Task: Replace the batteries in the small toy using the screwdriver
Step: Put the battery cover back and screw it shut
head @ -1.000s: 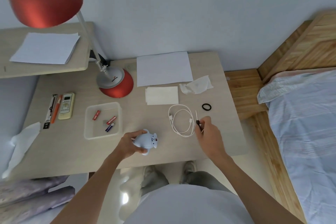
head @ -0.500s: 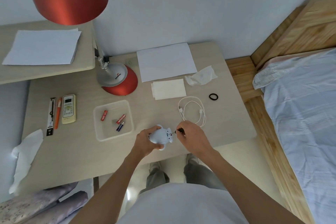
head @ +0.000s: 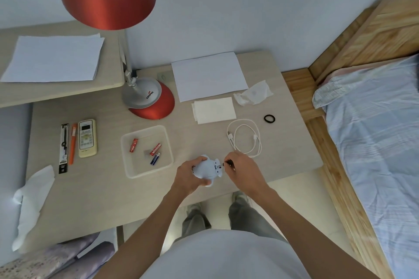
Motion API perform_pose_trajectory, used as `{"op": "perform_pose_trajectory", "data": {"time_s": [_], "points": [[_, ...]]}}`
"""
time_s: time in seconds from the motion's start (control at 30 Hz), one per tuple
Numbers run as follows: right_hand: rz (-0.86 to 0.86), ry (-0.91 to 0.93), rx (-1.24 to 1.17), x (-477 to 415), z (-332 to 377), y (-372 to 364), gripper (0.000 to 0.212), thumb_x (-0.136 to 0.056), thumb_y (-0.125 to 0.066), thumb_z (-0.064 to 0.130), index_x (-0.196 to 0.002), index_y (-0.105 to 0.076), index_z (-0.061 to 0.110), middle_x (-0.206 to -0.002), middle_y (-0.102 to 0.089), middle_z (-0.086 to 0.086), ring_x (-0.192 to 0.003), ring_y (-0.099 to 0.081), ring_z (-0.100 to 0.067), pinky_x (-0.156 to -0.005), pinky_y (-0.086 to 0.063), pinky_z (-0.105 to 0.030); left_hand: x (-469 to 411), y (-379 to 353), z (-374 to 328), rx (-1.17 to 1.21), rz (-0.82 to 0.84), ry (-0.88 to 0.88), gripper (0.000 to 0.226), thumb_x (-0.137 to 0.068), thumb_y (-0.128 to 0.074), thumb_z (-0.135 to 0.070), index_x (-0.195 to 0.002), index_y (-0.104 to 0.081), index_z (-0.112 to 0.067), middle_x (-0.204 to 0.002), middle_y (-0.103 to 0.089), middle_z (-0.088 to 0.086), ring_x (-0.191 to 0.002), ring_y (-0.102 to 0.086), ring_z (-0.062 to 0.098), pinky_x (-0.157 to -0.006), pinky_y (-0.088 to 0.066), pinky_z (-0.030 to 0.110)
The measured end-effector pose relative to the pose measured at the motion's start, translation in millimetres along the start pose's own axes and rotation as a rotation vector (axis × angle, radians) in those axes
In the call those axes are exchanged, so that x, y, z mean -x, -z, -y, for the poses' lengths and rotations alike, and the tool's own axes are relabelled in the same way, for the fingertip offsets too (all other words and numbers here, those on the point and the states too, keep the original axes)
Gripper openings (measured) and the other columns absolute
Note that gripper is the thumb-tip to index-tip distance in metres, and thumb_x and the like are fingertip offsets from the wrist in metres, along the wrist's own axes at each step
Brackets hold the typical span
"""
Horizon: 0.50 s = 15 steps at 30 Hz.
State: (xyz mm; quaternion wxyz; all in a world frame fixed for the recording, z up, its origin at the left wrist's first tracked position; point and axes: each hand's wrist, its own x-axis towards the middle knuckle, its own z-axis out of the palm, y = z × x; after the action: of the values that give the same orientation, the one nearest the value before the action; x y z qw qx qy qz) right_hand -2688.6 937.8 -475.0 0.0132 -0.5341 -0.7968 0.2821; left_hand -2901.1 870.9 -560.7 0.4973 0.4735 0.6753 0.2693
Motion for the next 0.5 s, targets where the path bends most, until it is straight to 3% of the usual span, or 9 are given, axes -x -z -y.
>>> {"op": "perform_pose_trajectory", "data": {"time_s": [0.2, 0.37, 0.43, 0.5], "points": [[0.042, -0.043, 0.058, -3.8, 4.2, -1.4, 0.016, -0.108, -0.047, 0.027, -0.098, -0.057, 0.019, -0.096, -0.059, 0.002, -0.075, -0.060, -0.019, -0.073, -0.057, -0.040, -3.9, -0.2, 2.6, -0.009, 0.019, 0.010, 0.079, -0.054, -0.099, -0.046, -0.128, -0.071, -0.041, -0.117, -0.073, -0.012, -0.106, -0.070, 0.017, -0.084, -0.061, 0.027], [0.132, -0.077, 0.326, -9.8, 0.9, 5.9, 0.034, -0.111, -0.045, 0.039, -0.090, -0.054, 0.014, -0.078, -0.053, -0.002, -0.068, -0.054, -0.025, -0.066, -0.049, -0.037, -6.0, -1.4, 4.2, -0.007, 0.023, 0.016, 0.079, -0.057, -0.103, -0.038, -0.129, -0.073, -0.035, -0.119, -0.075, -0.011, -0.106, -0.071, 0.014, -0.082, -0.056, 0.015], [0.169, -0.071, 0.309, -13.9, 2.1, 8.5, 0.033, -0.110, -0.047, 0.039, -0.088, -0.050, 0.014, -0.077, -0.050, -0.001, -0.069, -0.051, -0.026, -0.064, -0.042, -0.037, -6.9, -3.0, 2.4, -0.010, 0.022, 0.020, 0.078, -0.054, -0.101, -0.040, -0.126, -0.073, -0.038, -0.117, -0.075, -0.013, -0.106, -0.071, 0.013, -0.083, -0.059, 0.021], [0.195, -0.025, 0.255, -17.2, 4.5, 10.3, 0.024, -0.109, -0.052, 0.030, -0.092, -0.049, 0.013, -0.084, -0.054, -0.002, -0.073, -0.054, -0.026, -0.065, -0.045, -0.039, -7.0, -4.7, -0.6, -0.019, 0.020, 0.019, 0.077, -0.051, -0.100, -0.040, -0.123, -0.073, -0.040, -0.113, -0.075, -0.013, -0.103, -0.071, 0.014, -0.081, -0.061, 0.025]]}}
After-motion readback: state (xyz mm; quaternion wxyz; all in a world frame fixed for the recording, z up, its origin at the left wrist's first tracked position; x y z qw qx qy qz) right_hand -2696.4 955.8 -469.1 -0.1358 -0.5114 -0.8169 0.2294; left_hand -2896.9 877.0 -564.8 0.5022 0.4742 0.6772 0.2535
